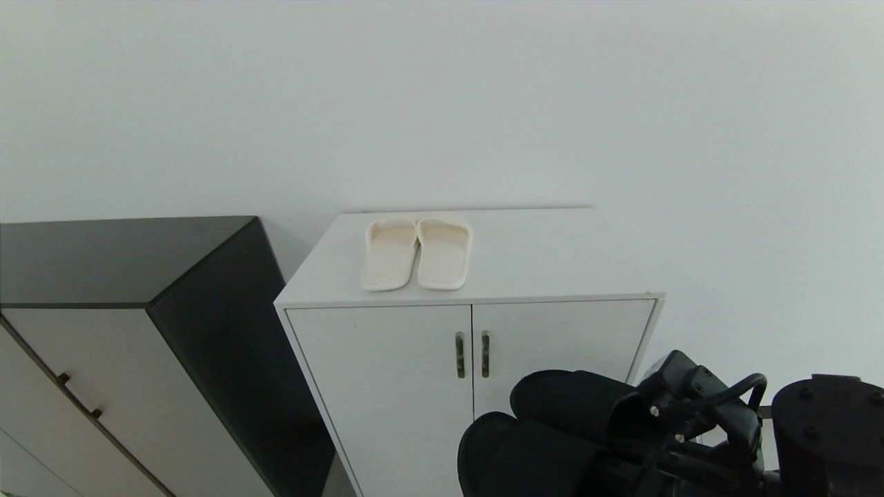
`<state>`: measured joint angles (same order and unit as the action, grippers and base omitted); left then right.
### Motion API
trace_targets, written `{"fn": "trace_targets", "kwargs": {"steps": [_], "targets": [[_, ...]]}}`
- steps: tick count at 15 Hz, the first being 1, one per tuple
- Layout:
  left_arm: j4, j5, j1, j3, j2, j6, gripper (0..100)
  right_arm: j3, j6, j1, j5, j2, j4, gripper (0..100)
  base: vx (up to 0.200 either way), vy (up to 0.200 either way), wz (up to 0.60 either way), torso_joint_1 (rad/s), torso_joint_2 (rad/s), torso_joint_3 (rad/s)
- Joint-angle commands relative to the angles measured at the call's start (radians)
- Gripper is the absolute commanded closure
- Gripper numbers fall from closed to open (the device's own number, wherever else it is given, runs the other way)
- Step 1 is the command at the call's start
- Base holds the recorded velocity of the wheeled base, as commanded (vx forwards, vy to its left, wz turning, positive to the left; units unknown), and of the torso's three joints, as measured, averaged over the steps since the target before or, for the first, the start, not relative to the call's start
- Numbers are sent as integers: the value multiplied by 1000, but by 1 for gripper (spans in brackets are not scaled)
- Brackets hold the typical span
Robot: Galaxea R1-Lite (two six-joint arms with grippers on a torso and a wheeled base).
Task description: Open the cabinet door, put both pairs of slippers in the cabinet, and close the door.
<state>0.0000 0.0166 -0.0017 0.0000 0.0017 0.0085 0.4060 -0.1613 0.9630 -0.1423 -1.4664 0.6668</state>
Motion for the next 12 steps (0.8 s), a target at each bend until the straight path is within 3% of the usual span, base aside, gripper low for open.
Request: {"fn": "trace_targets", "kwargs": {"steps": [1,5,12], "targets": [[0,-3,0,0,0,16,0,-4,8,0,0,1,0,100,0,0,0,-227,540,310],[0,-26,0,0,1,30,0,-10,11,2,3,1,19,100,0,0,0,-212,541,319],[-8,-21,0,-28,89,14,0,-27,8,-3,36,-6,27,100,0,0,0,-187,505,316]]}}
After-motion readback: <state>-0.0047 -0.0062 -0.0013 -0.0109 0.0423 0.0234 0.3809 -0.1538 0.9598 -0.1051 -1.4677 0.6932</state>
